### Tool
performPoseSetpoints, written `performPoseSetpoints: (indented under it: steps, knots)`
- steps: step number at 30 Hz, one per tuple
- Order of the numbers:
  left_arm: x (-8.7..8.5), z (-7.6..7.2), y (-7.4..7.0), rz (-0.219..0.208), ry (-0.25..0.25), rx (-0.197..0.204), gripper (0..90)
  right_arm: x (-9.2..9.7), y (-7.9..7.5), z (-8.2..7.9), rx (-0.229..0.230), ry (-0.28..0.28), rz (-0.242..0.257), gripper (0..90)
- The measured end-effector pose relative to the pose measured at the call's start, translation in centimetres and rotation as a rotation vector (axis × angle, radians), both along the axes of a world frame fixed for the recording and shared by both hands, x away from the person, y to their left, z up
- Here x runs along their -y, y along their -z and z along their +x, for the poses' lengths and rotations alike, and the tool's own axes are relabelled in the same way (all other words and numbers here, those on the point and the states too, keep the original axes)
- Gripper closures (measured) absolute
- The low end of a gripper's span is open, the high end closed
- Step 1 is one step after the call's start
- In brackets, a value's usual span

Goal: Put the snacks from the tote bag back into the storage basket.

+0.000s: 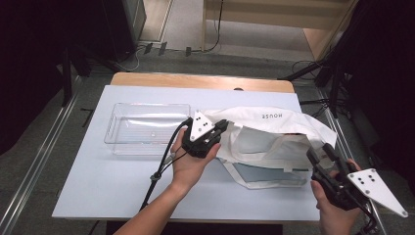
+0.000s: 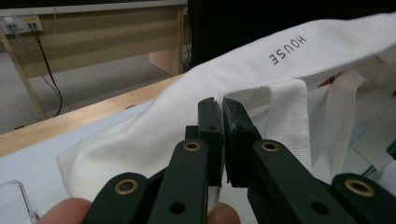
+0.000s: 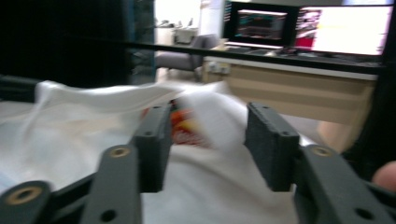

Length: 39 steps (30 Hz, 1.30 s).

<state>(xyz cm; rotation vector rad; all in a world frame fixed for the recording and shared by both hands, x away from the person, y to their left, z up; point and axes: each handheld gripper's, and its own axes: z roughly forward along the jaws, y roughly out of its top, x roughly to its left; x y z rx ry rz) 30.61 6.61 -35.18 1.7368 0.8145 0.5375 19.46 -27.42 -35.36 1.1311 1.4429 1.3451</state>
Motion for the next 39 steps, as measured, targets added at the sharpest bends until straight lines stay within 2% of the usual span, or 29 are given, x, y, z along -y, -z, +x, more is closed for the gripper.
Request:
performPoseSetpoints:
  steps: [3,5,8,9,10,11,12,13,14,15,16,18,20,23,30,32,33,35,37,39]
  knots:
    - [-0.2,0.2,-0.1,-0.014,0.006,-0.008,88.9,1.0,0.0,0.6,-0.030,0.049,0.008,39.2]
    - [-0.3,0.2,-0.3,-0.025,0.005,-0.012,88.9,1.2,0.2,1.1,-0.042,0.063,-0.009,36.8]
    - [-0.3,0.3,-0.5,-0.037,0.001,-0.009,89.0,0.9,0.5,1.6,-0.073,0.013,-0.031,32.9]
    - [-0.3,0.3,-0.6,-0.038,0.005,-0.005,89.0,0.8,0.7,1.7,-0.076,0.017,-0.045,32.8]
    - [-0.4,0.3,-0.6,-0.039,0.009,-0.003,89.0,0.6,0.9,1.8,-0.078,0.043,-0.067,33.7]
    - [-0.4,0.3,-0.6,-0.039,0.011,-0.003,89.0,0.6,1.0,2.0,-0.081,0.059,-0.073,34.7]
    - [-0.4,0.4,-0.6,-0.042,0.014,-0.005,88.9,0.9,1.3,2.4,-0.095,0.106,-0.074,38.7]
    - [-0.4,0.4,-0.6,-0.046,0.018,-0.008,88.9,0.9,1.3,2.4,-0.095,0.106,-0.074,38.7]
    - [-0.4,0.3,-0.6,-0.045,0.024,-0.004,88.8,1.3,1.5,2.7,-0.106,0.110,-0.070,49.1]
    - [-0.4,0.3,-0.6,-0.041,0.026,0.000,88.8,1.3,1.5,2.7,-0.106,0.110,-0.070,49.1]
    - [-0.4,0.3,-0.6,-0.040,0.028,0.006,88.9,1.4,1.5,2.8,-0.104,0.111,-0.075,55.7]
    - [-0.3,0.2,-0.7,-0.042,0.036,0.007,88.9,1.6,1.4,2.8,-0.092,0.110,-0.099,74.5]
    - [-0.2,0.2,-0.8,-0.042,0.043,0.017,88.8,1.8,1.1,2.7,-0.075,0.090,-0.091,83.1]
    - [-0.3,0.1,-1.0,-0.053,0.044,0.025,88.8,2.1,0.1,2.7,-0.047,0.059,-0.083,84.3]
    - [-0.5,0.2,-1.7,-0.065,0.044,0.044,87.6,1.6,-1.3,2.7,0.007,0.067,-0.083,84.5]
    - [-0.6,0.2,-2.2,-0.084,0.055,0.068,87.7,1.6,-1.5,2.6,0.015,0.065,-0.076,84.6]
    - [-0.5,0.2,-2.8,-0.085,0.047,0.092,88.3,1.6,-1.9,2.5,0.030,0.058,-0.079,84.7]
    - [-0.4,0.2,-3.0,-0.083,0.042,0.101,88.6,1.5,-2.0,2.4,0.032,0.061,-0.082,84.8]
    - [-0.2,0.3,-3.0,-0.083,0.049,0.094,85.0,1.5,-2.3,2.3,0.043,0.058,-0.083,84.8]
    - [0.1,0.2,-2.5,-0.087,0.094,0.061,78.0,1.8,-2.4,2.5,0.037,0.052,-0.074,84.8]
